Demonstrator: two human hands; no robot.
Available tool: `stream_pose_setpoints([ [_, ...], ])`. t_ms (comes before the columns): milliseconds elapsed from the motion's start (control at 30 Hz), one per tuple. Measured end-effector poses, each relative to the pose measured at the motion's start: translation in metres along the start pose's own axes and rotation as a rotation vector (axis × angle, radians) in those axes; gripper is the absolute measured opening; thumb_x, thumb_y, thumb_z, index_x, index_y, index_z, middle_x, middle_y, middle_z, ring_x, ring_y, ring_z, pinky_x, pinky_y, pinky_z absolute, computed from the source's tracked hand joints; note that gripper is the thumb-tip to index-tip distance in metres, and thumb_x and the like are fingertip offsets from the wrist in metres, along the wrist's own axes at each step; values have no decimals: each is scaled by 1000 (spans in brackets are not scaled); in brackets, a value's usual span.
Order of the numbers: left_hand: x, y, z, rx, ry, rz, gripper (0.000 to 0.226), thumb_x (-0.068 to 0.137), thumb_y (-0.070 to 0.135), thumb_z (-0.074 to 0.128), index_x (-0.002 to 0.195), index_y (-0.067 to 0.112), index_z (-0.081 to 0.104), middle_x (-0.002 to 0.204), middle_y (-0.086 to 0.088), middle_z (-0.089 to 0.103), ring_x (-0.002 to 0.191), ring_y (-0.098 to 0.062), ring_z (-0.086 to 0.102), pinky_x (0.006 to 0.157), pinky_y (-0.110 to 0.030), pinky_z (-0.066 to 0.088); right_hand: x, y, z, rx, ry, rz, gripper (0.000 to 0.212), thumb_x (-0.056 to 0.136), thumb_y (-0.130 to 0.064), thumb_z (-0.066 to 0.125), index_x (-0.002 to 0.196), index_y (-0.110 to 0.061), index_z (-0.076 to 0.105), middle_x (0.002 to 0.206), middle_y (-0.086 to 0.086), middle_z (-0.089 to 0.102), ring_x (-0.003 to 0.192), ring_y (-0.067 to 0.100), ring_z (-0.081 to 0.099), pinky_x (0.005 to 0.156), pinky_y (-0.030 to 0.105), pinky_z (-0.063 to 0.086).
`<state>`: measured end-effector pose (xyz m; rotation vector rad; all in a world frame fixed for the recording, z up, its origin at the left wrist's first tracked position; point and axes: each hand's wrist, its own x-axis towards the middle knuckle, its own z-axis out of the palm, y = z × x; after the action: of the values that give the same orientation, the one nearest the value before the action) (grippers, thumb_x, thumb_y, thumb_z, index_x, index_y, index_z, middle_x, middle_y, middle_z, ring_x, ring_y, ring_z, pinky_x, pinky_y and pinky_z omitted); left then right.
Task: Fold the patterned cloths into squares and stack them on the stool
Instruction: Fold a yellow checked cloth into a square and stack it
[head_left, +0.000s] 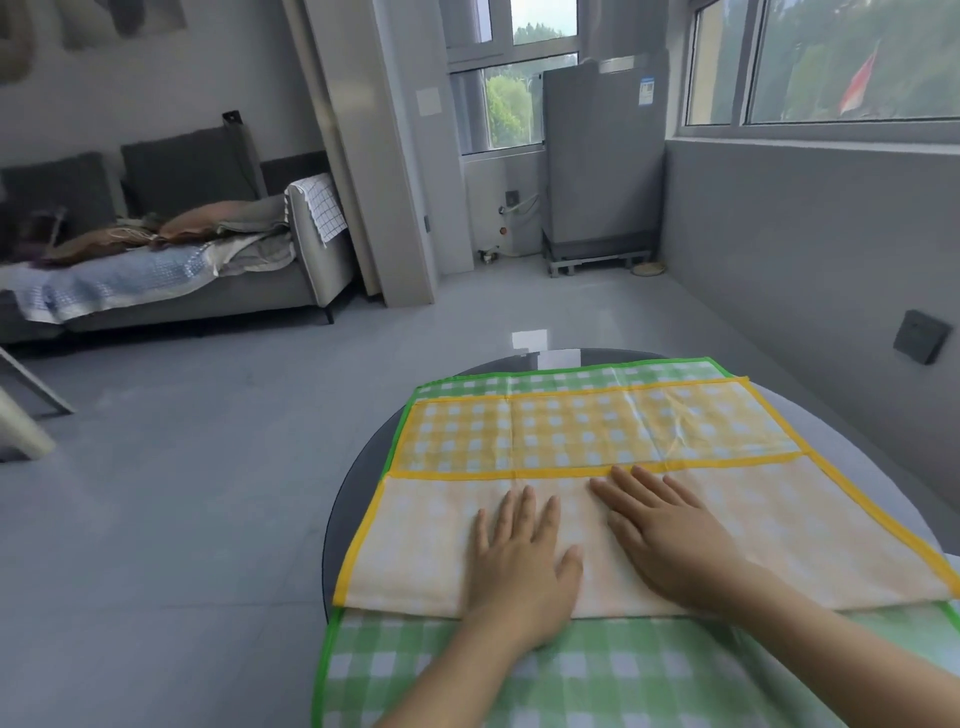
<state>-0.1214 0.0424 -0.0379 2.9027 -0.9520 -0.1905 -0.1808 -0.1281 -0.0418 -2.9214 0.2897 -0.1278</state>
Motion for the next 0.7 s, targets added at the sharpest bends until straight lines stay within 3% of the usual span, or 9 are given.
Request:
stream_pose_setpoints([
  [100,-9,-29,-1,-13,15,-52,60,98,51,17,151,33,-2,159,7,-13,146,-13,-15,116,-44,-14,2,4,3,-11,-21,2,97,60,-74,-33,146,-46,3,156,-17,-2,144,5,-5,116,27,-4],
  [167,-16,-55,-1,-9,24,-112,60,97,54,16,151,36,-4,158,8,-14,145,-13,-16,116,-45,-14,2,3,2,-43,-24,11,112,46,-71,-46,145,-47,1,155,-18,-4,144,4,-6,115,26,-5],
  [333,-32,-101,-5,6,19,-191,61,96,58,13,150,37,-7,157,12,-17,145,-11,-18,116,-47,-12,2,1,1,-61,-36,17,113,44,-69,-48,145,-47,-2,155,-18,-4,144,4,-7,115,25,-5],
  [567,-35,-101,-10,-37,-10,-183,62,96,57,15,151,34,-4,158,10,-15,145,-14,-18,115,-53,-13,2,-2,0,-87,-65,18,118,41,-70,-48,146,-43,-3,154,-19,-7,144,6,-7,116,27,-5],
  [633,-34,-97,-14,-76,-10,-197,62,97,55,19,152,32,2,159,8,-11,146,-15,-15,115,-53,-13,4,-5,-5,-78,-88,2,103,56,-75,-35,147,-41,1,152,-20,-6,145,9,-4,116,29,-2],
  [700,-33,-92,-19,-123,9,-209,61,97,53,22,152,29,10,160,5,-6,147,-14,-10,115,-52,-14,6,-7,-10,-108,-78,-21,69,85,-63,-6,148,-39,9,157,-14,4,146,12,3,116,30,6],
])
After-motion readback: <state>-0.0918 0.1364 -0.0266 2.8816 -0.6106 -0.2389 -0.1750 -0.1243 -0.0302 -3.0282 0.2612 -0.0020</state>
